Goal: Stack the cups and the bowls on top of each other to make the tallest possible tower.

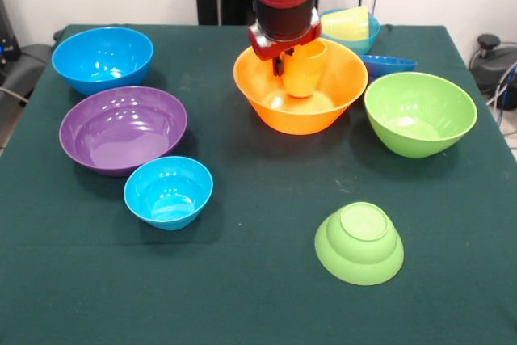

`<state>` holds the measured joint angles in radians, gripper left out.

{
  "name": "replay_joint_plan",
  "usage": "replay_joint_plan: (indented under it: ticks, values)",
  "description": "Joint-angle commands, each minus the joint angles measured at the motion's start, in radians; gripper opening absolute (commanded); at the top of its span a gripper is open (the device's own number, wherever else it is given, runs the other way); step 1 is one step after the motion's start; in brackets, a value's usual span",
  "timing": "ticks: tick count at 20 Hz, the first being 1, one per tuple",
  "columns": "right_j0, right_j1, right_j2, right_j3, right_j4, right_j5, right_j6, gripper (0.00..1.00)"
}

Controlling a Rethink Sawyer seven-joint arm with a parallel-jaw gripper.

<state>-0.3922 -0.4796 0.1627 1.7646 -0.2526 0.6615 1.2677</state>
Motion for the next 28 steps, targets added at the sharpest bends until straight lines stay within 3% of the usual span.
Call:
replay_joint_plan:
  ticks: [1, 28]
  values:
    - [0.017, 0.026, 0.11, -0.058, -0.01, -0.055, 0.048, 0.0]
    - [0.058, 0.056, 0.087, -0.201, -0.059, -0.02, 0.014, 0.0]
